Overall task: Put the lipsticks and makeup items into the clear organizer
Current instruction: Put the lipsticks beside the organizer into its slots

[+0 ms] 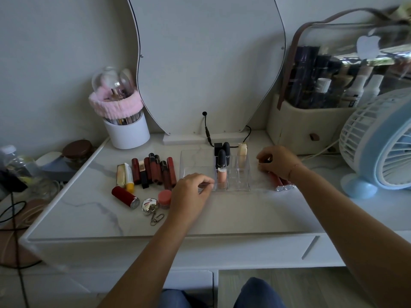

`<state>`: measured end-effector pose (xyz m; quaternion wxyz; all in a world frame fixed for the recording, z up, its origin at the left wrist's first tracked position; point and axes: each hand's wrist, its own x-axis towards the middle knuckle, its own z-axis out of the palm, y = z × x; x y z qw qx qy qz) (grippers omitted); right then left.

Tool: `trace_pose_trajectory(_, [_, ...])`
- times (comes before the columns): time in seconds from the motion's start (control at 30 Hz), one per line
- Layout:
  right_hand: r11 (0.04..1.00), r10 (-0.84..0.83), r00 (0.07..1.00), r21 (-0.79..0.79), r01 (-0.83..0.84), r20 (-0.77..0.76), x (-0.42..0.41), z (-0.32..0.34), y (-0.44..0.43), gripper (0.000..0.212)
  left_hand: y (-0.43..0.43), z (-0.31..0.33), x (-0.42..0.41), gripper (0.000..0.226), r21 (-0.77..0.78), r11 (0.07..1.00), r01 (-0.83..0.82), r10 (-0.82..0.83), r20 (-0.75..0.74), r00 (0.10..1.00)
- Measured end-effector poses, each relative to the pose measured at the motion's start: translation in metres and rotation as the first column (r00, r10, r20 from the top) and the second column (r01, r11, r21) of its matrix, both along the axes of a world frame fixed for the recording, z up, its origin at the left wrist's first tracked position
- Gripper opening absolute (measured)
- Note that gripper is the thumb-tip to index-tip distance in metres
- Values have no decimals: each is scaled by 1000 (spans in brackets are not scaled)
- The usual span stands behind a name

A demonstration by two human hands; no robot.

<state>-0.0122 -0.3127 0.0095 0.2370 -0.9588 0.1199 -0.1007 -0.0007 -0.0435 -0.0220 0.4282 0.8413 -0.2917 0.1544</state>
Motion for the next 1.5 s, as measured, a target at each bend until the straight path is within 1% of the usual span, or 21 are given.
trace_pose_trajectory(0.1, [999,-9,996,53,5,90,-4,6,-1,23,-1,0,0,9,-11,1000,0,0,-2,1000])
trace_pose_trajectory(0.2, [980,-36,965,197,-17,261,-14,22,1,25,-1,-1,1,8,-15,1000,-1,1,-2,1000])
trace_pose_trajectory(0.3, [940,-33,914,324,-109,405,-27,42,10,23,-1,-1,1,9,-8,1000,-1,1,5,1000])
trace_pose_trajectory(0.37, [903,-6,894,387,-188,447,-31,53,21,19,-1,0,1,11,-11,1000,-2,2,2,1000])
trace_pose_trajectory(0.43, [879,37,883,405,-251,467,-32,58,34,19,-1,0,0,11,-24,1000,1,-1,-15,1000])
trace_pose_trajectory(0.57, [906,106,904,334,-259,413,-25,51,54,22,0,1,-2,12,-24,1000,6,-7,-25,1000])
trace_pose_trajectory(0.67, [908,114,914,332,-255,390,-19,44,61,22,0,2,-2,12,-25,1000,8,-9,-25,1000])
trace_pose_trajectory(0.8, [942,151,913,224,-249,378,-13,39,66,20,1,1,-2,12,-21,1000,10,-11,-34,999])
trace_pose_trajectory(0.9, [966,165,925,136,-222,341,-10,33,70,20,1,1,-2,13,-18,1000,11,-11,-36,999])
trace_pose_trajectory(1.0, [978,158,928,72,-193,338,-9,28,73,21,1,2,-2,14,-10,1000,11,-11,-27,1000])
trace_pose_trajectory(1.13, [978,157,921,70,-194,357,-14,30,76,22,2,2,-3,14,-8,1000,9,-10,-20,1000])
trace_pose_trajectory(1.27, [963,144,915,158,-216,377,-32,40,52,21,1,2,-3,12,-9,1000,11,-11,-15,1000])
trace_pose_trajectory(1.37, [977,98,956,158,-145,275,-54,42,13,27,1,2,-2,10,-7,1000,10,-10,0,1000])
trace_pose_trajectory(1.43, [992,37,991,114,-52,128,-65,35,-13,36,1,0,-1,8,-10,1000,7,-7,8,1000])
trace_pose_trajectory(1.5, [992,2,1000,130,2,-30,-73,25,-30,44,1,-1,0,8,-11,1000,4,-4,9,1000])
